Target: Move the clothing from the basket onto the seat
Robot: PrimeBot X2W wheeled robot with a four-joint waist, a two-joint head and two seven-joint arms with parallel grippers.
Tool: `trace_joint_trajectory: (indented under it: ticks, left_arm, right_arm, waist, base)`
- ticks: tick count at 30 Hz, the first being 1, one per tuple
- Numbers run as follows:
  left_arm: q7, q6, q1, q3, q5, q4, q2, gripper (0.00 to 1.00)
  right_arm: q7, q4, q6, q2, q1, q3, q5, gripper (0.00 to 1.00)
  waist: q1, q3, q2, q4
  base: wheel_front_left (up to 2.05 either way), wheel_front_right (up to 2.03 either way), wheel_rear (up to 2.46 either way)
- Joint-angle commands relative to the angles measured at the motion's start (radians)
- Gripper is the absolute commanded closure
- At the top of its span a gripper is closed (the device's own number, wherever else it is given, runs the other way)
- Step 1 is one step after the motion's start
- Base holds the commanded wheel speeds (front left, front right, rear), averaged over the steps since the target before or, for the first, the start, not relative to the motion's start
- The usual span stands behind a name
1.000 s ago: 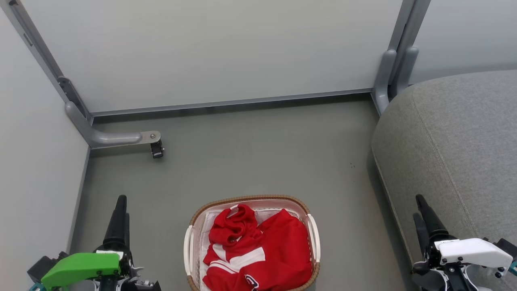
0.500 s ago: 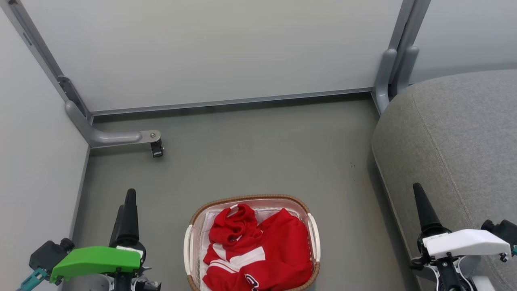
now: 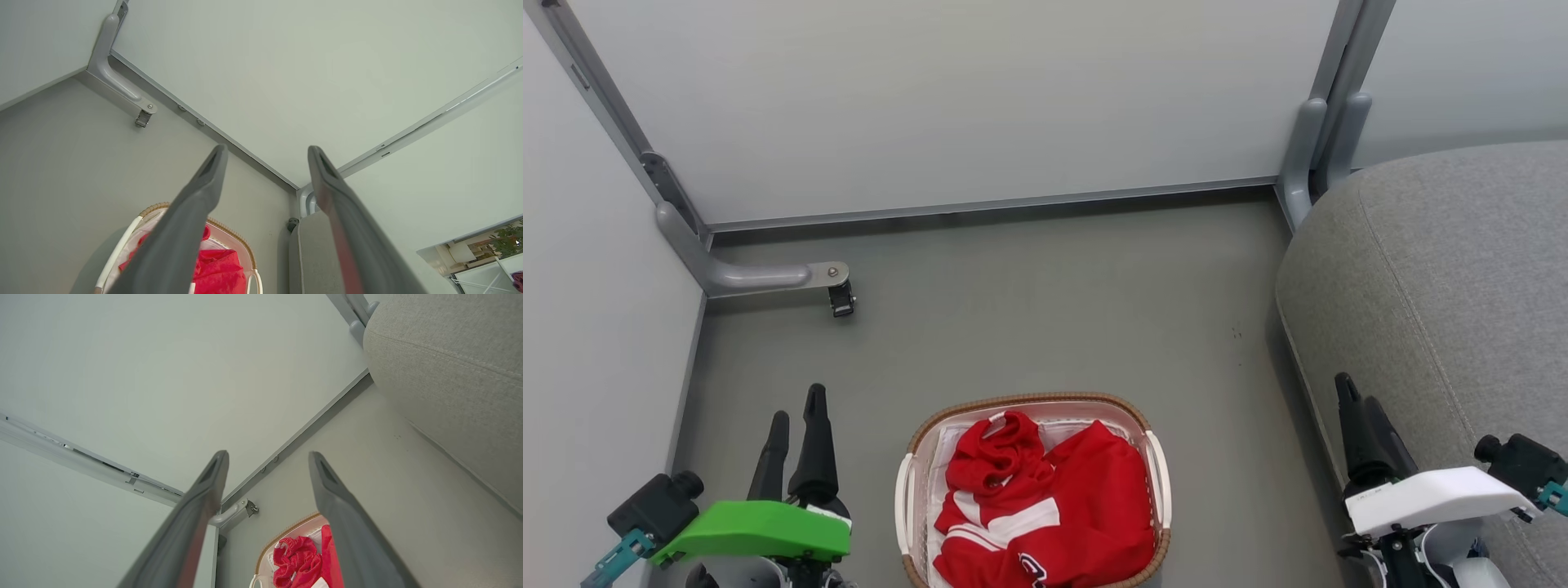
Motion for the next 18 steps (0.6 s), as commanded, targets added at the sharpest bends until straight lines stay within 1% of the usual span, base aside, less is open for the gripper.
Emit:
trace_joint_trajectory:
  ticks: [1, 7, 18]
  left_arm:
    - [-0.010, 0.005, 0.004, -0.002, 0.039, -0.015, 0.006, 0.00]
    - [-0.028, 0.008, 0.014, -0.016, 0.121, -0.008, 0.007, 0.00]
    - [-0.058, 0.017, 0.024, -0.035, 0.230, 0.006, 0.008, 0.00]
  right_arm:
    - [-0.013, -0.015, 0.000, -0.006, -0.001, 0.006, -0.038, 0.00]
    - [-0.031, 0.001, 0.000, -0.007, 0.006, 0.034, -0.123, 0.00]
    - [-0.062, 0.020, 0.000, -0.009, 0.009, 0.050, -0.252, 0.00]
  waist:
    - [0.0000, 0.000, -0.0001, 0.000]
    - [0.0000, 0.000, -0.0001, 0.001]
    - [0.0000, 0.001, -0.0001, 0.002]
  base:
    - [0.00, 0.00, 0.00]
    - [0.00, 0.00, 0.00]
    - [0.00, 0.00, 0.00]
